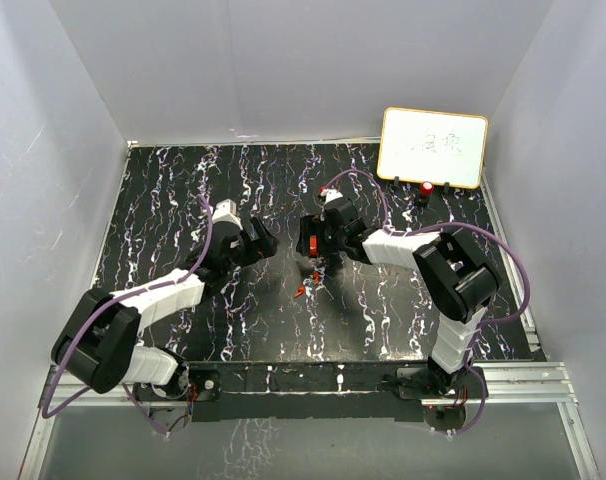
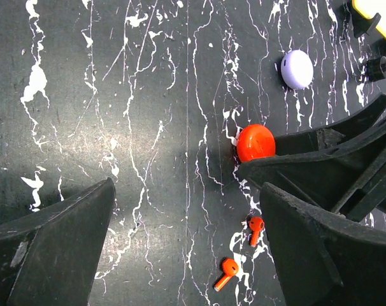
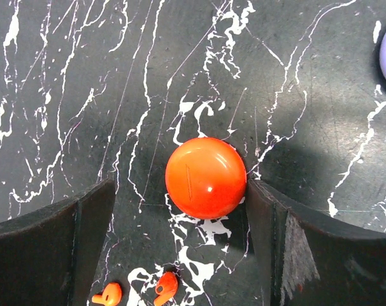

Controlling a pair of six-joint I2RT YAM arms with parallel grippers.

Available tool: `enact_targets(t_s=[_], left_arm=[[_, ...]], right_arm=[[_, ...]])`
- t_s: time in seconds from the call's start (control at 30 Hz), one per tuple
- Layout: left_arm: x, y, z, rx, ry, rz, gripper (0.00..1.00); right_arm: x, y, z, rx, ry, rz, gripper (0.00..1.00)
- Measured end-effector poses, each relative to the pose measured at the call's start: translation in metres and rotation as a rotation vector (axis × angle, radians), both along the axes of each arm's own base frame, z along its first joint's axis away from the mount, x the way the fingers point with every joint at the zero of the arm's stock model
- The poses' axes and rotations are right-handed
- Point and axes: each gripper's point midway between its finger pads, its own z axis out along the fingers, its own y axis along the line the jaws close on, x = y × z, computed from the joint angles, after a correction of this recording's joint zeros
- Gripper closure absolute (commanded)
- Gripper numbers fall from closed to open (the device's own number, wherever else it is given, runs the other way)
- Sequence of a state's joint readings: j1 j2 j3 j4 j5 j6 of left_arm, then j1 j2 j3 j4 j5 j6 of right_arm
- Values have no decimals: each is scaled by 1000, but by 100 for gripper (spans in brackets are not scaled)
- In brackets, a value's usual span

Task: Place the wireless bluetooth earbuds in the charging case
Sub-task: Pick up the charging case at the center of the board.

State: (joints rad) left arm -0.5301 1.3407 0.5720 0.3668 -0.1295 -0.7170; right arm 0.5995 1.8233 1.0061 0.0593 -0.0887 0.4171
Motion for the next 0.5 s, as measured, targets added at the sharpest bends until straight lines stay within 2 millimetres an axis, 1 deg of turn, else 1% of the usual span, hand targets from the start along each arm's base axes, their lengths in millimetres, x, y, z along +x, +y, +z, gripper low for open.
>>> enact_targets(t_s=[0.3, 0.5], left_arm=[[0, 3, -5, -1, 17, 2, 5], [-2, 7, -10, 5, 27, 8, 5]], right_arm=[[-6, 8, 2, 44, 29, 30, 25], [-12, 14, 5, 69, 44, 62, 26]])
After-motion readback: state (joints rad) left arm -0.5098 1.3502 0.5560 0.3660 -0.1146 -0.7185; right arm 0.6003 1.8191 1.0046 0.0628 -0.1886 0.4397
